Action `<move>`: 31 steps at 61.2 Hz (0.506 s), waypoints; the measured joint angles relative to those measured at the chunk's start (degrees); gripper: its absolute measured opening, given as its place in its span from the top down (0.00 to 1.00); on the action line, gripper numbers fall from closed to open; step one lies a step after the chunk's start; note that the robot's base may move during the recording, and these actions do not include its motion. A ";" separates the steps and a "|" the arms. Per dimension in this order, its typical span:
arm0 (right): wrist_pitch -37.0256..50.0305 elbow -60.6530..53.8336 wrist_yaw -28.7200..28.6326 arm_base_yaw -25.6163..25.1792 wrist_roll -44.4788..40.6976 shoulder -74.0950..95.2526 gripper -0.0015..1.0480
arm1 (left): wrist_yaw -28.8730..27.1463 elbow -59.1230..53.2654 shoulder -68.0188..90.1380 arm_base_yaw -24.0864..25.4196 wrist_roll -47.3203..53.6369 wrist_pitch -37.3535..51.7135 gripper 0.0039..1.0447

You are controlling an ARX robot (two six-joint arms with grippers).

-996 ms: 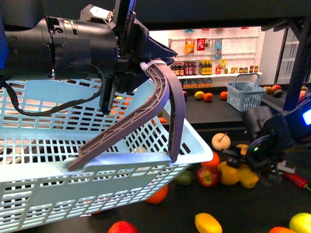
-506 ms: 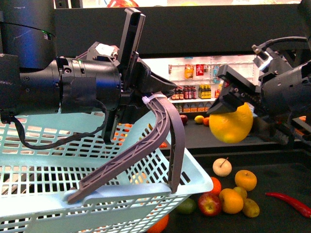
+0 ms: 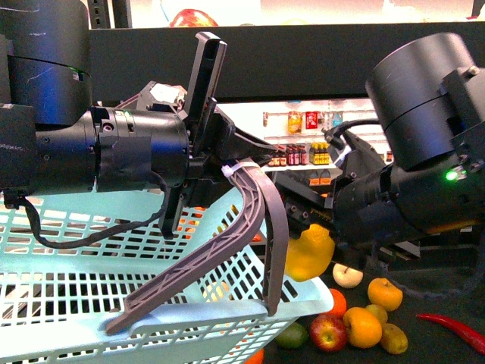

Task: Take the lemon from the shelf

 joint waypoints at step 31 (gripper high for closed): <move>1.38 8.37 3.74 1.92 -2.16 8.81 0.23 | 0.02 0.00 0.00 0.00 0.00 0.00 0.94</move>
